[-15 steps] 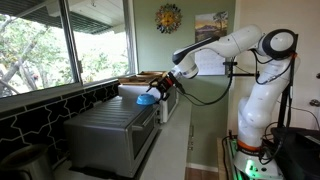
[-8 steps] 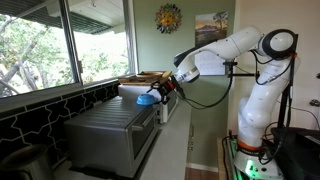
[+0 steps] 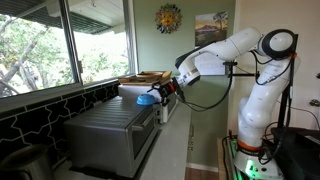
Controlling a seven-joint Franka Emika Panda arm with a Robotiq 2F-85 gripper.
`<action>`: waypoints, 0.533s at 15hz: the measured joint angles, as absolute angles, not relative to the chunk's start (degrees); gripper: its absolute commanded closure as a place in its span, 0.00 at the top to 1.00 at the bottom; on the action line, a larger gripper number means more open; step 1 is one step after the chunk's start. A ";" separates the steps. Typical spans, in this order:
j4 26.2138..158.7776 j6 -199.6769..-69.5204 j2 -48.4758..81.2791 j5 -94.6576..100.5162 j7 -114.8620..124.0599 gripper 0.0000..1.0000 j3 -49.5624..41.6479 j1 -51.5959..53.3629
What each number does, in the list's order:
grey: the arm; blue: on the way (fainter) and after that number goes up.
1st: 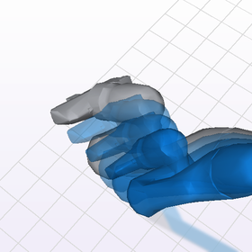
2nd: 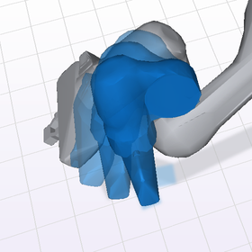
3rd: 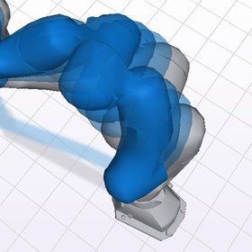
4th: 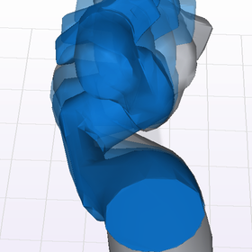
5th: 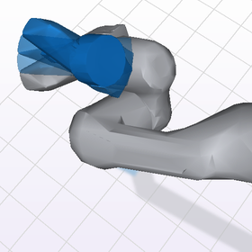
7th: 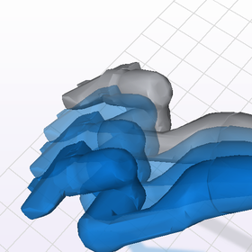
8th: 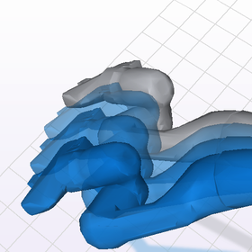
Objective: Put the bowl upright
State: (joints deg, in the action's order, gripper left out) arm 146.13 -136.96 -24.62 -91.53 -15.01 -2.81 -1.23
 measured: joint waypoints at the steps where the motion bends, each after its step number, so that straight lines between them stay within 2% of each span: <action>1: 146.14 -136.52 -24.63 -91.53 -15.08 1.00 -2.81 -1.39; 8: 146.17 -131.76 -25.45 -83.97 -11.82 1.00 -2.67 -3.07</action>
